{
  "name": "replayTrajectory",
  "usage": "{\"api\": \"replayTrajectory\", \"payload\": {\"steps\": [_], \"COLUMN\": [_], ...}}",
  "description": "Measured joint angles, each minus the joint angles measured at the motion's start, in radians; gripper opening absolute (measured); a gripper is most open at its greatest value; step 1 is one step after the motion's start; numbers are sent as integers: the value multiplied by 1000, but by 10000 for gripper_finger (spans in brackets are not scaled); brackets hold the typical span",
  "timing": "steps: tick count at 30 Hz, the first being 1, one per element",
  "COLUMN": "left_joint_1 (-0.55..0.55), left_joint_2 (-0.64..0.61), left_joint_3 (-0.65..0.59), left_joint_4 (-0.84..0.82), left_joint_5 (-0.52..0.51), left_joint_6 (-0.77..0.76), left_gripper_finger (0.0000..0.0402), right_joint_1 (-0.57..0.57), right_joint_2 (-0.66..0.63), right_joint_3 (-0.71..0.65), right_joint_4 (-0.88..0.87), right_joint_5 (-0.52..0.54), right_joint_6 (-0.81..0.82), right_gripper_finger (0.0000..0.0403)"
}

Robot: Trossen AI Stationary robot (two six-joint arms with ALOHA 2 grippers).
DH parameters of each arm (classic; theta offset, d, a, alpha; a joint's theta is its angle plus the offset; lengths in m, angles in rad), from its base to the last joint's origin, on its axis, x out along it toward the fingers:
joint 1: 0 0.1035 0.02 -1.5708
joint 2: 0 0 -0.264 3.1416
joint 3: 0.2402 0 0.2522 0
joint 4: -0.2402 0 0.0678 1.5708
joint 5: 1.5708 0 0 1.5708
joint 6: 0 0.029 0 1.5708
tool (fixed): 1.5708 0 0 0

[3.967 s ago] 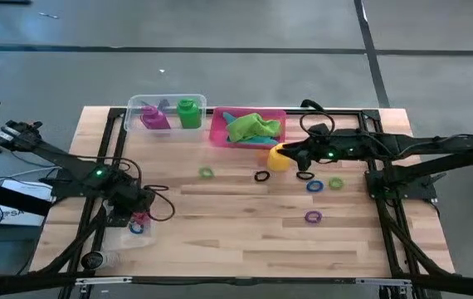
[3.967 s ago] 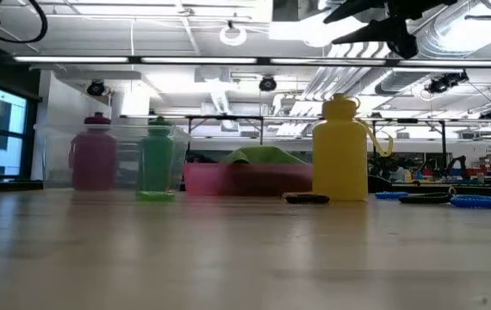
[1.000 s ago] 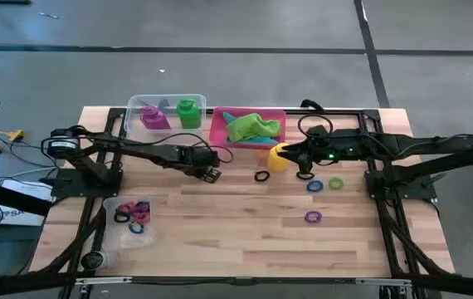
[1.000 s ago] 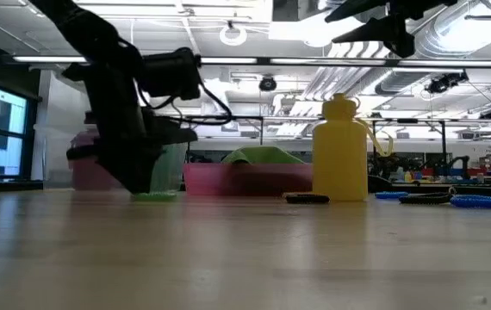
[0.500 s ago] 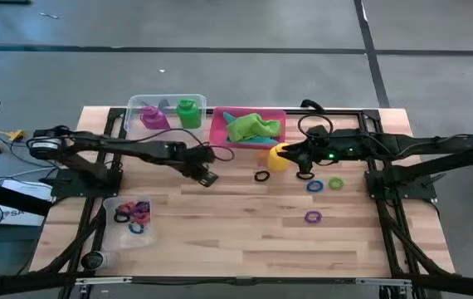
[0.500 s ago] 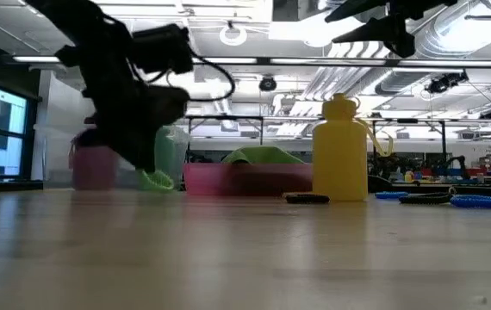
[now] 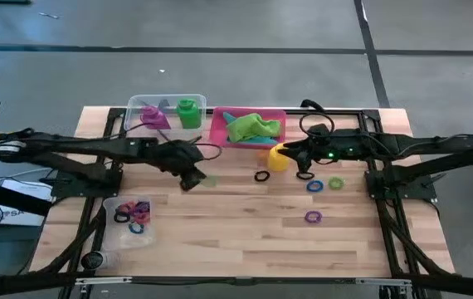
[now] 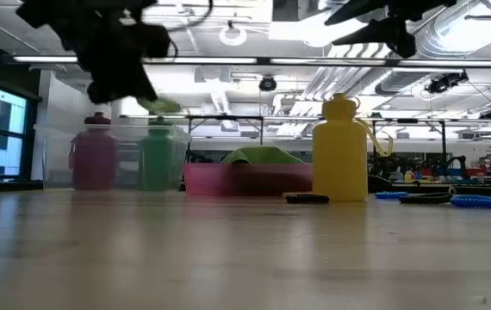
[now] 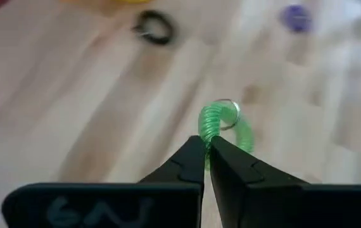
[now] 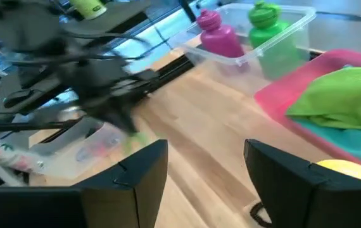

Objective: Pick & Place Sports Items
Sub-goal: Put the green spring keychain into the bottom transparent bin

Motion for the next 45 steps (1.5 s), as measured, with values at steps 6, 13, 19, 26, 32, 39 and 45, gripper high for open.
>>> {"api": "replayTrajectory", "payload": {"steps": [6, 13, 19, 26, 32, 39, 45], "left_joint_1": [-70, -187, -331, -509, -625, -699, -733], "left_joint_2": [-120, -221, -279, -318, -324, -324, -324], "left_joint_3": [0, 0, 0, 0, 0, 0, 0], "left_joint_4": [-11, -50, -161, -282, -315, -346, -357], "left_joint_5": [32, 30, 68, 83, 82, 78, 77], "left_joint_6": [14, 12, 8, -88, -144, -148, -148], "left_gripper_finger": [0, 0, 0, 0, 0, 0, 0], "right_joint_1": [0, 0, 0, 0, 0, 0, 0], "right_joint_2": [0, 3, 35, 124, 215, 291, 307], "right_joint_3": [0, 0, 0, 0, 0, 0, 0], "right_joint_4": [3, 11, 23, 105, 251, 380, 394], "right_joint_5": [41, 97, 99, 93, 65, 56, 59], "right_joint_6": [0, -1, 3, 79, 81, 81, 80], "right_gripper_finger": [164, 164, 164, 164, 164, 164, 164]}}
